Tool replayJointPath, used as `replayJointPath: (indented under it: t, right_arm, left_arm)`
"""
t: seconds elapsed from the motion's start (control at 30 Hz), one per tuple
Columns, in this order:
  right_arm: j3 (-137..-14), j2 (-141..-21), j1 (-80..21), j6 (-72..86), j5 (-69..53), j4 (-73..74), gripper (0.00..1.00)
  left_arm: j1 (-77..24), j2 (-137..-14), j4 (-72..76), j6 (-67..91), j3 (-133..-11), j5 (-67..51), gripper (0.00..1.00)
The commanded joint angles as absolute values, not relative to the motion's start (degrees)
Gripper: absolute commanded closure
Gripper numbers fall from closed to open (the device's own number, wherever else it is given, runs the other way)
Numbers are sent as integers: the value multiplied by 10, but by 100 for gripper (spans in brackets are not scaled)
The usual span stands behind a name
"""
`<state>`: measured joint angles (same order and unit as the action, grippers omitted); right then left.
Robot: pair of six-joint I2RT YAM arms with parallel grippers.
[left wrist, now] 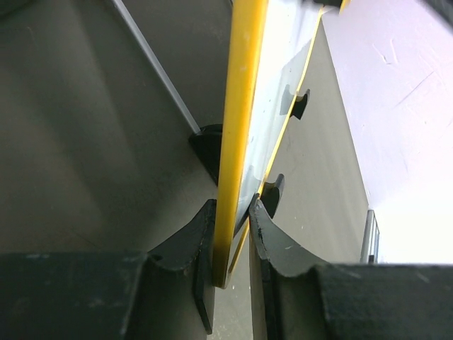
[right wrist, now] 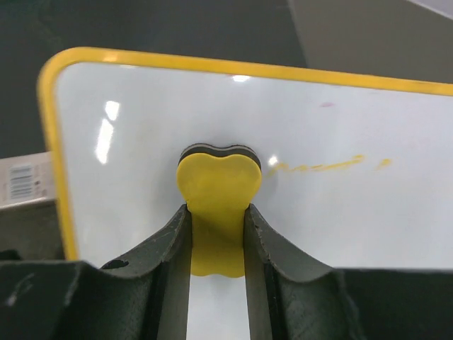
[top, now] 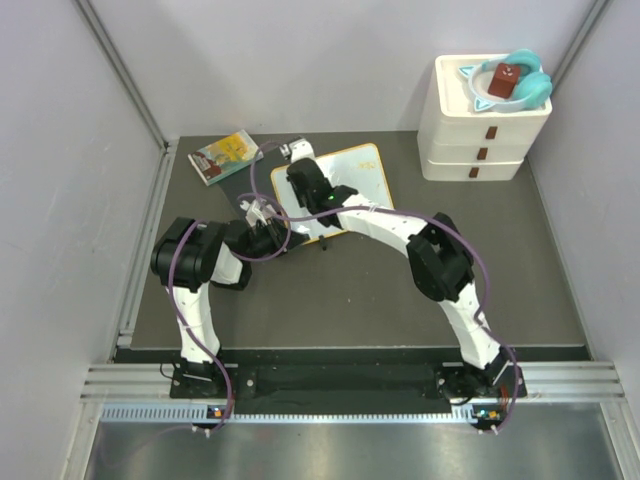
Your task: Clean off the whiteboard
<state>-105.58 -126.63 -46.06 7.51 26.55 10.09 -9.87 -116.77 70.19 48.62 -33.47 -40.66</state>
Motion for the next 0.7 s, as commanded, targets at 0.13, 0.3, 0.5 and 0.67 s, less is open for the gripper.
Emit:
replayJointPath:
  t: [0.13, 0.3, 0.5, 0.67]
  right_arm:
    - [-1137, -1348, -454, 51, 250, 171, 100]
    - [-1146, -1344, -393, 101, 236, 201, 100]
    - [-1059, -1295, -331, 125, 232, 170, 100]
    - [-1004, -1275, -278, 137, 242, 155, 100]
  left_arm:
    - [-99, -1179, 633, 451, -323, -369, 100]
    - [-99, -1178, 634, 451, -322, -370, 100]
    - [-100, -1177, 633, 450, -321, -367, 100]
    - [-101, -1175, 635, 449, -319, -367, 100]
